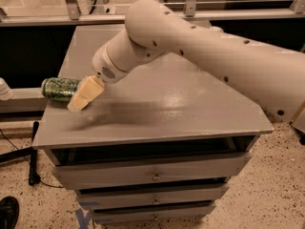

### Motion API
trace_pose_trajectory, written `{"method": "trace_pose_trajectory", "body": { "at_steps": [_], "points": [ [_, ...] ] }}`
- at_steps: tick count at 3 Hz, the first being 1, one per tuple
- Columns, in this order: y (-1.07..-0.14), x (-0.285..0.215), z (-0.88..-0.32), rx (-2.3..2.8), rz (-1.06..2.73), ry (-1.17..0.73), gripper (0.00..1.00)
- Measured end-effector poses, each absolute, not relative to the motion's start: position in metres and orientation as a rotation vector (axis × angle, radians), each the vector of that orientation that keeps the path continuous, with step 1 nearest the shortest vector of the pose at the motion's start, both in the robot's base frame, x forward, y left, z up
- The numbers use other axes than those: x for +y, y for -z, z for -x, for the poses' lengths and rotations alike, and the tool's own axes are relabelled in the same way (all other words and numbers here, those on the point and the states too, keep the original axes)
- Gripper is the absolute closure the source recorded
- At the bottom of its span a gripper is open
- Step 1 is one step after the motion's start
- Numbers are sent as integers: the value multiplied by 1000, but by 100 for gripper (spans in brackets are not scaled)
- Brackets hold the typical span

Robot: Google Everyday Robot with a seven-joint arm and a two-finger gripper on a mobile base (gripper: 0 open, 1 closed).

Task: Pick green can

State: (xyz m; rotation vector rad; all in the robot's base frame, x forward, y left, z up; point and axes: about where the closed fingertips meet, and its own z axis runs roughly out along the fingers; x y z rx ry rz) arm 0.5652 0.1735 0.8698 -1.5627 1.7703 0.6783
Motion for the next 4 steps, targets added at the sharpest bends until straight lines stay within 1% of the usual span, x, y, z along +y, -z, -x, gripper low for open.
{"method": "trace_pose_trajectory", "body": {
  "at_steps": [1,3,4],
  "points": [
    [-865,187,-564,1764,1552,-705,18],
    [-871,181,-572,1755,1497,-707,63],
    [-907,160,-583,1714,1427,-681,87]
  ]
}}
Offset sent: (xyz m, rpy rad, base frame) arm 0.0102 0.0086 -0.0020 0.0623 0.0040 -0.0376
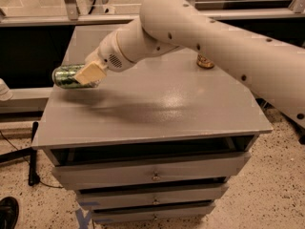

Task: Pick green can

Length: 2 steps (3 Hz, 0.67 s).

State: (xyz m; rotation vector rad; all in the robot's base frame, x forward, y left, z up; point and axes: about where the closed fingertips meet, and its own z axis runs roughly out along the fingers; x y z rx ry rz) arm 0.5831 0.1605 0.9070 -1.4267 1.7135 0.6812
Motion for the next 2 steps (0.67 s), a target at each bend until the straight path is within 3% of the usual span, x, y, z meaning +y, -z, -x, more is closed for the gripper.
{"method": "trace_pose_trajectory", "body": {
  "at_steps": [1,2],
  "points": [
    [-963,131,-590,1656,1350,-674,100],
    [-976,128,-593,1639,1333,-675,100]
  ]
}}
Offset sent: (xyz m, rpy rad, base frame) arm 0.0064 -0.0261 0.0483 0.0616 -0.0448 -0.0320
